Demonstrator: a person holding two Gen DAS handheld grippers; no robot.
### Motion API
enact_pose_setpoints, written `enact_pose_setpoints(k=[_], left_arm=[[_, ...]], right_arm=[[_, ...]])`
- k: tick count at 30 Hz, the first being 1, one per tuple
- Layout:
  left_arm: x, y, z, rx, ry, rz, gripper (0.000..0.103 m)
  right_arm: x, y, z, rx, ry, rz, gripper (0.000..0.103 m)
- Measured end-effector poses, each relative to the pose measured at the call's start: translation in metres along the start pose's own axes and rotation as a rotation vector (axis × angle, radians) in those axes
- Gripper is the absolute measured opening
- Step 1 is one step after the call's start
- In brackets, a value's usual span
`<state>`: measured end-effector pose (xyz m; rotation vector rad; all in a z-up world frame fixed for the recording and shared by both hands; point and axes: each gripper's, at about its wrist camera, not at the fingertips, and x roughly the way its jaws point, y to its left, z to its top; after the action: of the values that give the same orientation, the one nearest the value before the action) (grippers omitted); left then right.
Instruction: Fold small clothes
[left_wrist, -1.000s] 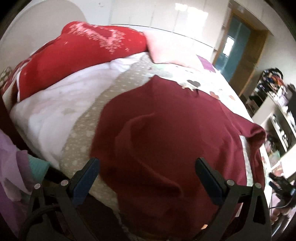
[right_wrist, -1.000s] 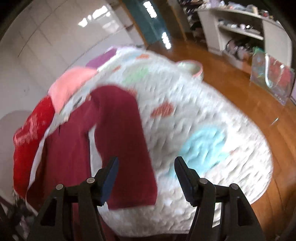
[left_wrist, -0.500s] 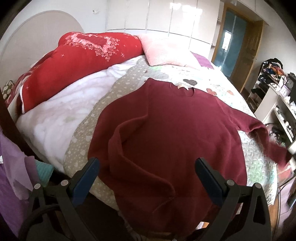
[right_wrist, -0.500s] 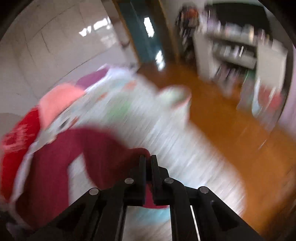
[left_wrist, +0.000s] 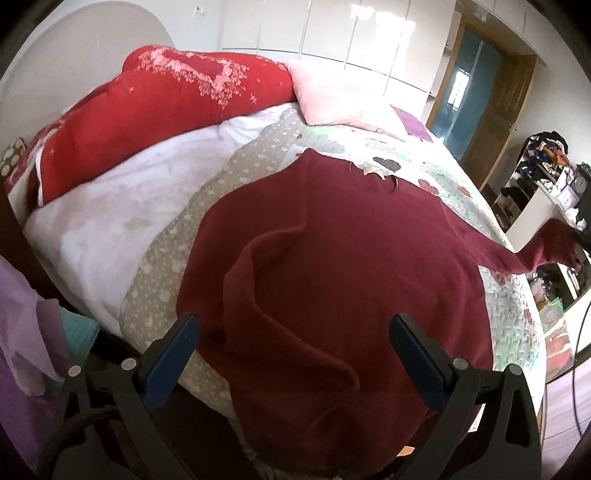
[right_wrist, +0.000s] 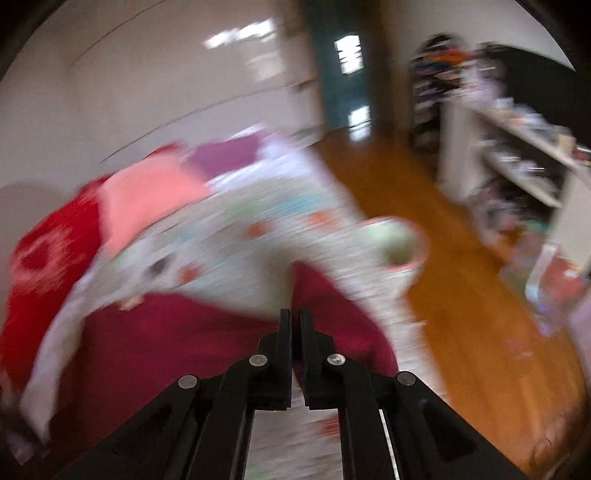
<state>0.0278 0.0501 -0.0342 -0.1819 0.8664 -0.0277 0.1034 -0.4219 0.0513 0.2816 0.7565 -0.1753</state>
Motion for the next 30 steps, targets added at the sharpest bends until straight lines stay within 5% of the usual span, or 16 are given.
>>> enact_pose_setpoints(k=[6, 14, 21, 22, 26, 30], left_arm=[[-0.001, 0.026, 0.0, -0.054, -0.005, -0.035, 0.102], [-0.002, 0.081, 0.003, -0.163, -0.022, -0.035, 0.102], [0.009, 0.112, 0.0, -0.219, -0.001, 0.001, 0.102], [0.009, 0.113, -0.001, -0.221, 0.0, 0.002, 0.102], [0.014, 0.117, -0.002, -0.229, 0.01, 0.009, 0.102], [0.019, 0.111, -0.003, -0.22, 0.022, 0.0, 0.102]], right_arm=[[0.061, 0.156, -0.017, -0.089, 0.259, 0.283, 0.004], [0.17, 0.322, -0.047, -0.303, 0.373, 0.289, 0.004], [0.252, 0.386, -0.072, -0.343, 0.44, 0.275, 0.007], [0.258, 0.387, -0.072, -0.321, 0.44, 0.269, 0.014], [0.245, 0.376, -0.059, -0.225, 0.342, 0.324, 0.067], [0.209, 0.369, -0.049, -0.322, 0.202, 0.269, 0.067]])
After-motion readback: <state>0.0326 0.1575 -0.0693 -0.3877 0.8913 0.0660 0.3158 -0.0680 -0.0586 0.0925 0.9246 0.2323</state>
